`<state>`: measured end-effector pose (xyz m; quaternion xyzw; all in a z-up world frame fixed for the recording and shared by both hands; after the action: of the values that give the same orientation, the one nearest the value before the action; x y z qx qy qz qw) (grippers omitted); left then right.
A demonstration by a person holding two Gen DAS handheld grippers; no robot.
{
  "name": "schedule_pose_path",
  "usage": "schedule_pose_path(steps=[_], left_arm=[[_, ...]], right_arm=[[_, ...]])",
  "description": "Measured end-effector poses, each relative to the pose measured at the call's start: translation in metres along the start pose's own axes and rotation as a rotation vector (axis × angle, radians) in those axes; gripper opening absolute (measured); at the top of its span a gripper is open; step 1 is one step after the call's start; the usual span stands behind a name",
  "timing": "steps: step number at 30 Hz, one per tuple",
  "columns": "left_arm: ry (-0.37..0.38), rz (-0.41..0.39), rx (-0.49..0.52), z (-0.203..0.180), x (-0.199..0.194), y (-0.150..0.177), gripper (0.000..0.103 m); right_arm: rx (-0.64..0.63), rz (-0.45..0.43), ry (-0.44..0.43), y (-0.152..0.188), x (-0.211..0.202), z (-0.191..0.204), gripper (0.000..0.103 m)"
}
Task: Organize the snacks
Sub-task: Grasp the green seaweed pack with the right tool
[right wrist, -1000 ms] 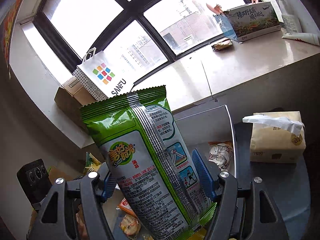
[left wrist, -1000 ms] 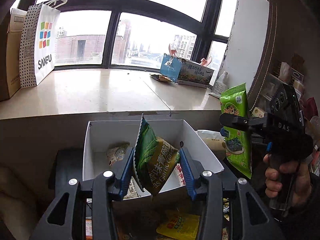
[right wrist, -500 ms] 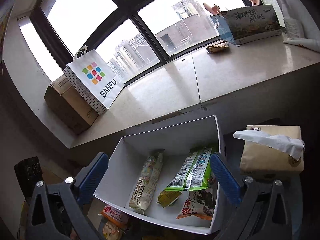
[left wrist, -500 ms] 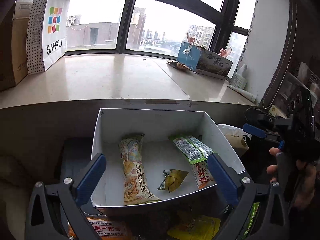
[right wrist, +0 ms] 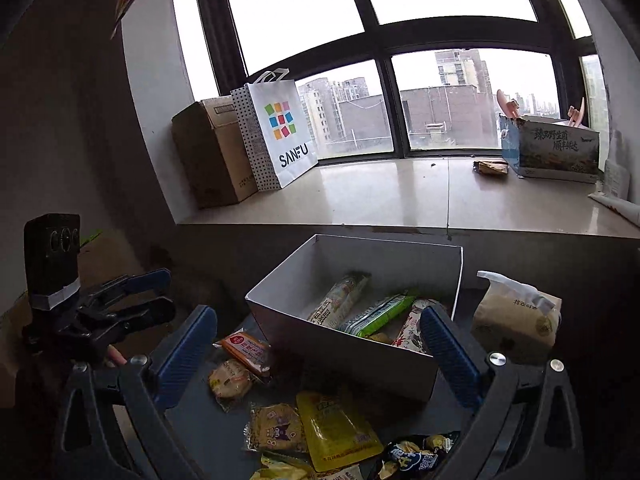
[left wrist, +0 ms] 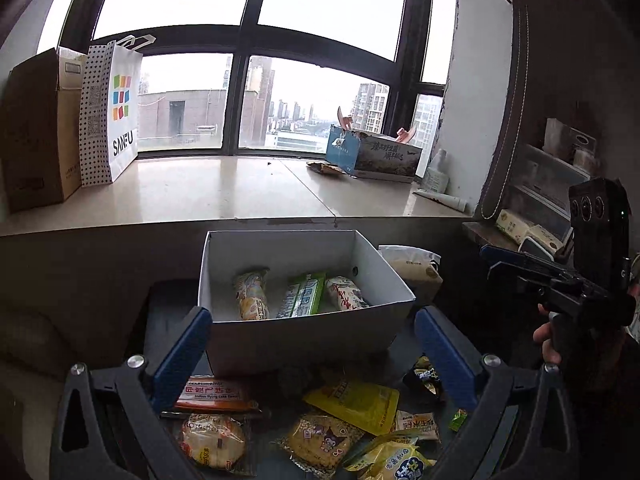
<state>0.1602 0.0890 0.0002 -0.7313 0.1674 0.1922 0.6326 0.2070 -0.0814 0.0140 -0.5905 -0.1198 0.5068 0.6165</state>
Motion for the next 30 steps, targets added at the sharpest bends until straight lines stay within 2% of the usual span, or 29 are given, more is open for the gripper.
schedule_pose_path(steps=[5,11,15,21,24,27,30], left_arm=[[0.068,0.011,0.000,-0.021,-0.030,0.038,0.103],[0.120,0.041,-0.054,-0.033,-0.057,0.090,0.103],[0.140,0.063,-0.071,-0.036,-0.069,0.114,0.103],[0.099,0.079,0.009,-0.046,-0.072,0.129,0.103],[0.093,0.089,0.002,-0.048,-0.067,0.131,0.103],[0.101,0.104,0.003,-0.051,-0.063,0.133,0.103],[0.119,0.110,0.005,-0.054,-0.061,0.135,0.103]], right_arm=[[0.046,-0.037,0.000,0.036,-0.046,0.004,0.103],[0.078,-0.033,0.135,0.098,-0.095,-0.012,0.103],[0.151,0.013,0.183,0.146,-0.114,-0.031,0.103],[0.160,0.199,0.301,0.203,-0.100,-0.063,0.103],[0.278,0.291,0.369,0.223,-0.088,-0.088,0.103],[0.412,0.310,0.293,0.236,-0.074,-0.106,0.103],[0.478,0.334,0.277,0.238,-0.058,-0.120,0.103]])
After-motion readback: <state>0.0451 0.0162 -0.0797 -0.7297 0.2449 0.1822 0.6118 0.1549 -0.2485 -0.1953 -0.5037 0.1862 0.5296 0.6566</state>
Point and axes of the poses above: each gripper's, at about its wrist camera, not at the fingertips, and x roughly the way its jaws point, z to its left, y to its underside, the point moved 5 cm from there along x, roughly the way its jaws point, and after that the axes turned 4 degrees about -y, right-handed, at the moved point
